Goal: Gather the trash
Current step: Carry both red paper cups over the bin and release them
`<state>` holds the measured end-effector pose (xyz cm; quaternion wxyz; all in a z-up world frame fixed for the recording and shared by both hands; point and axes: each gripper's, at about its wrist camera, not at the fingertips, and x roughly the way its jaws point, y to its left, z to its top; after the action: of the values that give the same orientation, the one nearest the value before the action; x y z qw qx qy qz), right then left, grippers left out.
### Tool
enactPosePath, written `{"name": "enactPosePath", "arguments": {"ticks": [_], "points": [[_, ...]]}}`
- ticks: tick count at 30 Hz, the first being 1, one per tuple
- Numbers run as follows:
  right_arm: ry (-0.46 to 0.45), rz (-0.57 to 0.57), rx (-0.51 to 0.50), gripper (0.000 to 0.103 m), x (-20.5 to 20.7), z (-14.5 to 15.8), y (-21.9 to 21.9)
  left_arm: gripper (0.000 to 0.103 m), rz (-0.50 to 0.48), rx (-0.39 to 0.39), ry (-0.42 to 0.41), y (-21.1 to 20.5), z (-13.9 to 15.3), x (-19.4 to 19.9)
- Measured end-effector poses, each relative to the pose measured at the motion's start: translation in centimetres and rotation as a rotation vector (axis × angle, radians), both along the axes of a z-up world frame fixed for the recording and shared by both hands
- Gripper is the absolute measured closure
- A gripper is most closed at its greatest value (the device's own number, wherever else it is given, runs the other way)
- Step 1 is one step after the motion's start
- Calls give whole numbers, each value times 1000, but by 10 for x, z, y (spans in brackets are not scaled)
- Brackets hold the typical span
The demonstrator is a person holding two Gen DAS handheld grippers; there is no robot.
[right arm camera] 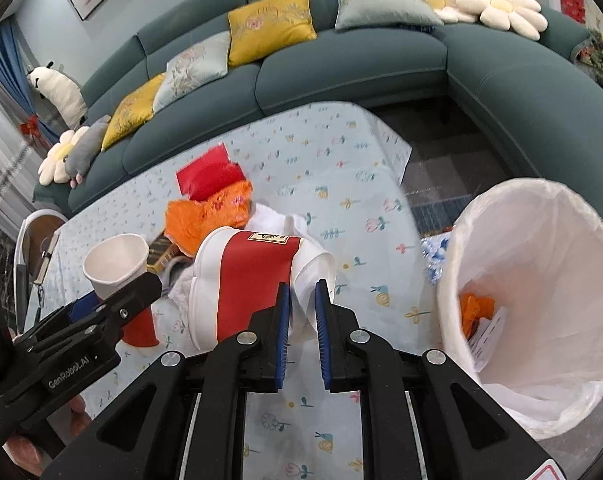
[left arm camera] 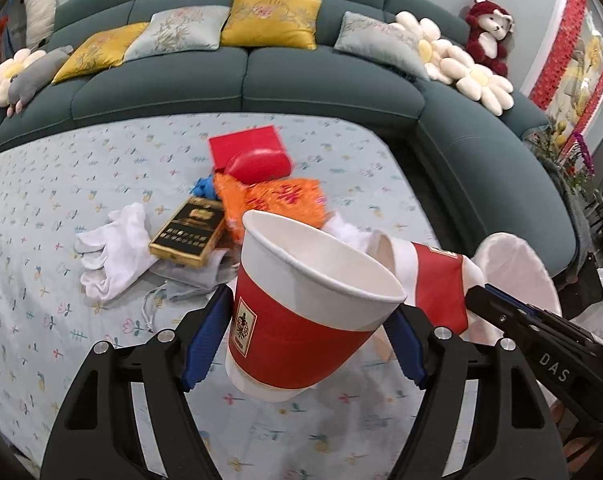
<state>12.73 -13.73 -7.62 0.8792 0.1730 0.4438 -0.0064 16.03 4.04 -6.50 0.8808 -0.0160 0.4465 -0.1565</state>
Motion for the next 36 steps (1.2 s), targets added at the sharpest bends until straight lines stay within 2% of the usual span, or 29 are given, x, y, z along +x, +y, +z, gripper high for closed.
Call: {"name": "enactPosePath", "arguments": {"ticks": [9, 18, 29, 36], "points": [[-61, -87, -6, 91, -36, 26, -42, 33, -89, -27, -55, -52, 34, -27], [-94, -224, -4, 91, -83, 35, -109, 33, -210, -51, -75, -125, 53, -54], [-104, -363, -11, 91, -126, 28, -176, 33, -345, -61, -58, -208, 52, -80], [-101, -407, 4, 91, -140, 18, -200, 33, -386, -54, -45, -239, 46, -86]]}}
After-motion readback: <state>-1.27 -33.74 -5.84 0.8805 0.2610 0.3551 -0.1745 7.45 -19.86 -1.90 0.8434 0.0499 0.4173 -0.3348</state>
